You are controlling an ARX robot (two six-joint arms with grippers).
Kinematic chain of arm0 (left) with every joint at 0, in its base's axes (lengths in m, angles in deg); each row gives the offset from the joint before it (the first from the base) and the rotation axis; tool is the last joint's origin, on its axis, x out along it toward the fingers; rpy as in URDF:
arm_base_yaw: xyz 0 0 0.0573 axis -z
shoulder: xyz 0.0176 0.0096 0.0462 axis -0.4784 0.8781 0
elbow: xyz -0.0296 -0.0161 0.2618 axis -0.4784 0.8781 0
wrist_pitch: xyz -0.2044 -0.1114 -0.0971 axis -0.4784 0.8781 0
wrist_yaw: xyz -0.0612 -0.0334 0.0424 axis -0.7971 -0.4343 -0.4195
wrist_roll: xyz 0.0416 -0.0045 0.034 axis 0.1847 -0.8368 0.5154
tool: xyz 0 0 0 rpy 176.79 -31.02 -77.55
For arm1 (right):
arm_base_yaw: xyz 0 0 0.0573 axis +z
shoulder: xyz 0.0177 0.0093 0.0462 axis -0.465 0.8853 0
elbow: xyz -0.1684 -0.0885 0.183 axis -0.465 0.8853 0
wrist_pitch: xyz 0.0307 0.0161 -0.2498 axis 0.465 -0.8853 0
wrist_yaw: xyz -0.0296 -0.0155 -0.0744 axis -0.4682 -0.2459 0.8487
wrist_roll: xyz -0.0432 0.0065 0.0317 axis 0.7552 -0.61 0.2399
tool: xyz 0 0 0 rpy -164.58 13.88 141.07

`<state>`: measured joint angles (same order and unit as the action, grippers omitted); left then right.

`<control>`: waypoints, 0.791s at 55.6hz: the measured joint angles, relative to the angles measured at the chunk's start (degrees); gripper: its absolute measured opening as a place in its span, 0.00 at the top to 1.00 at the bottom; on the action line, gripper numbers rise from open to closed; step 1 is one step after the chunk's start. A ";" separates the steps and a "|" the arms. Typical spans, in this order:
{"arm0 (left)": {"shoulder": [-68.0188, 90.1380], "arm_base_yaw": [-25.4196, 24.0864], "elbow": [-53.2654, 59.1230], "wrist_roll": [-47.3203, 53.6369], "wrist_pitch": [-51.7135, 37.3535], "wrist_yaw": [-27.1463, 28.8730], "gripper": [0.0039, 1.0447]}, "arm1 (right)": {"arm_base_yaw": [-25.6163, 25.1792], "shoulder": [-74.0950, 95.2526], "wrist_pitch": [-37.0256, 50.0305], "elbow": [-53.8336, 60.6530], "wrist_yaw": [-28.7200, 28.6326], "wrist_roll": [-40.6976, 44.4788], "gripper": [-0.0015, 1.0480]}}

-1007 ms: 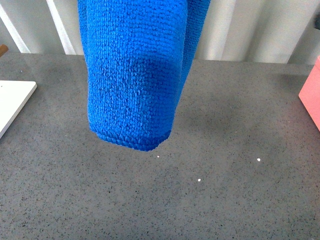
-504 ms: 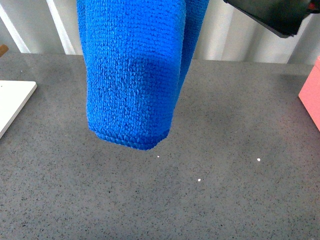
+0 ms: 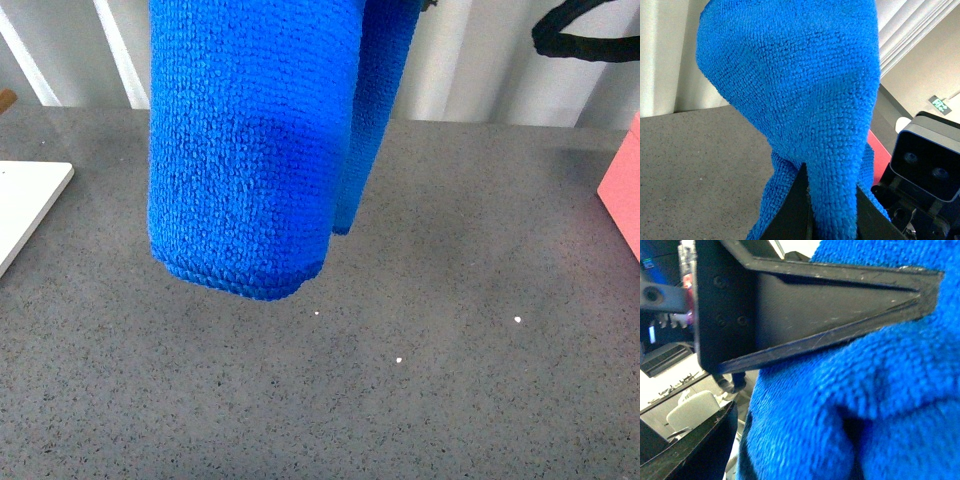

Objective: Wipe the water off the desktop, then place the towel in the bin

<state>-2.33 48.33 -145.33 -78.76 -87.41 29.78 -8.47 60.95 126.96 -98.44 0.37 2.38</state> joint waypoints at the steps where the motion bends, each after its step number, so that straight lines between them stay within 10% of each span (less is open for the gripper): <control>1: 0.00 0.00 0.00 0.00 0.00 0.00 0.96 | 0.07 0.22 0.13 -0.20 0.02 -0.13 0.07; 14: 0.00 0.00 0.00 0.00 0.00 0.02 0.96 | 0.96 2.60 -0.72 -2.82 1.75 -1.22 0.10; 34: 0.00 0.00 0.00 0.00 0.00 0.13 0.96 | 1.05 3.78 3.54 -3.10 2.10 -4.24 0.69; 44: 0.00 0.00 0.00 -0.09 0.00 0.13 0.69 | 1.11 2.19 -4.22 -2.93 -0.02 0.98 0.92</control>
<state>-2.33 48.33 -145.33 -78.85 -87.41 29.91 -7.35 63.13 122.74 -101.37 0.35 3.36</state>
